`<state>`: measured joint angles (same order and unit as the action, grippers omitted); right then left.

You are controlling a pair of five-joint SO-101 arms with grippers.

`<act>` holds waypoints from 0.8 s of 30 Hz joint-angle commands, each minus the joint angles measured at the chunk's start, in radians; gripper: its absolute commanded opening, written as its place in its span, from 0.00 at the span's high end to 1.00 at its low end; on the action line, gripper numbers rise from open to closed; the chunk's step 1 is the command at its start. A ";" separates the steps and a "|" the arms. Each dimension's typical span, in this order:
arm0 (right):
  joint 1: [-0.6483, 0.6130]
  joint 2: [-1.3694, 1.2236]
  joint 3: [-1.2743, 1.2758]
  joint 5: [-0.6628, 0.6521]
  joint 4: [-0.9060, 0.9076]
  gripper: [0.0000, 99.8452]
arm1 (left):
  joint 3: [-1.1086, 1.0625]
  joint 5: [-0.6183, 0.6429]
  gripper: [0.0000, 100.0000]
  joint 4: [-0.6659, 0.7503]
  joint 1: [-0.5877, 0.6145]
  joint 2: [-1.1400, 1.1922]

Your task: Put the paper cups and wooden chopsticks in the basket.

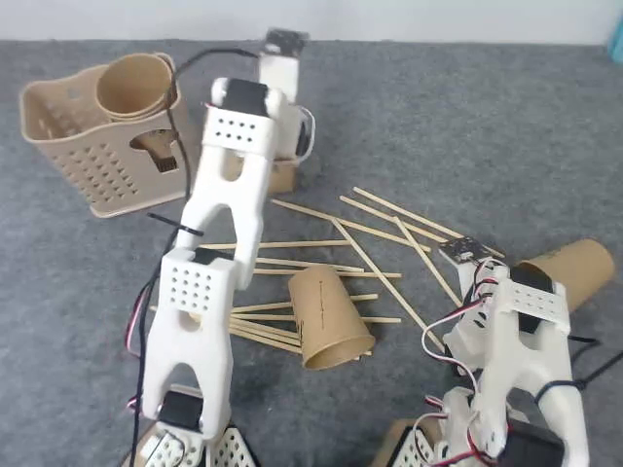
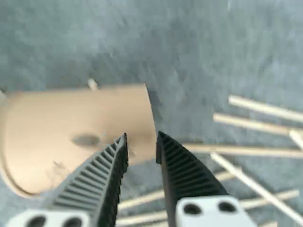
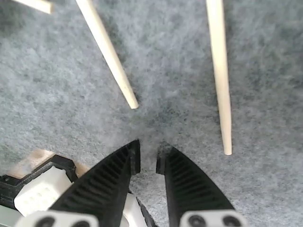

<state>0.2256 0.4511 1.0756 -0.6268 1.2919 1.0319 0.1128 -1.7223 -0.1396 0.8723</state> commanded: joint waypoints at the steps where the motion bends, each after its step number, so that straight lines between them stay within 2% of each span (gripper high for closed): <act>1: -0.002 0.036 -0.005 -0.011 0.002 0.93 | -0.119 -0.018 0.91 -0.035 -0.032 -0.133; 7: -0.002 0.036 -0.005 -0.011 0.002 0.93 | -0.053 0.038 0.91 -0.035 0.026 -0.304; 11: 0.001 0.036 -0.005 -0.011 0.002 0.93 | -0.044 0.107 0.91 -0.017 0.130 -0.388; 16: -0.002 0.036 -0.005 -0.011 0.002 0.93 | -0.120 0.133 0.91 0.064 0.232 -0.339; 24: 0.001 0.036 -0.005 -0.011 0.004 0.93 | -0.157 0.109 0.90 0.233 0.235 -0.172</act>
<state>0.2256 0.4511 1.0756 -0.6268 1.2919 0.8723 0.2294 -1.5796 0.0905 0.6651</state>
